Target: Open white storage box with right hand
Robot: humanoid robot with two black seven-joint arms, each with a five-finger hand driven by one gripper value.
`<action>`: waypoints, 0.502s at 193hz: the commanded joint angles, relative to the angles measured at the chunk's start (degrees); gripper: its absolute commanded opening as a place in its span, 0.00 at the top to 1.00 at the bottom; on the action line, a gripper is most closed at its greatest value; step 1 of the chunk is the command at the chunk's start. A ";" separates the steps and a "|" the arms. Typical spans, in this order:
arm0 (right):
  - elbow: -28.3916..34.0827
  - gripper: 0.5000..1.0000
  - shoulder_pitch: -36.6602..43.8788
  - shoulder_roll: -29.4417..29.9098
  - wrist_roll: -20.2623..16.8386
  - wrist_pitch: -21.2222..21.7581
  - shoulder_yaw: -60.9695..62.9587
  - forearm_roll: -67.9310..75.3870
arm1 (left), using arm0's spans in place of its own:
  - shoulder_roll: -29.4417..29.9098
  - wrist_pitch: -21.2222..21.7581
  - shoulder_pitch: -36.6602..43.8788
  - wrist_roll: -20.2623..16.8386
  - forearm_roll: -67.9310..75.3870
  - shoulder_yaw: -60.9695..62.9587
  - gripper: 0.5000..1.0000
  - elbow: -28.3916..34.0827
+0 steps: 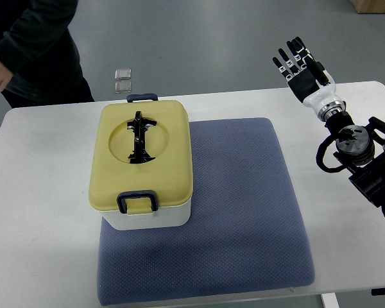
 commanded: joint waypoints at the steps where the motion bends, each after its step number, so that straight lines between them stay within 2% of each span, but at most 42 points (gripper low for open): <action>1: -0.03 0.14 -0.06 0.00 0.02 0.00 0.00 0.00 | 0.00 0.04 0.00 0.00 0.01 -0.03 0.00 0.17; 97: 0.15 0.14 1.61 -0.35 -0.51 -0.18 -0.27 -1.40 | 0.00 -0.22 0.00 0.09 0.01 -0.29 0.00 -0.09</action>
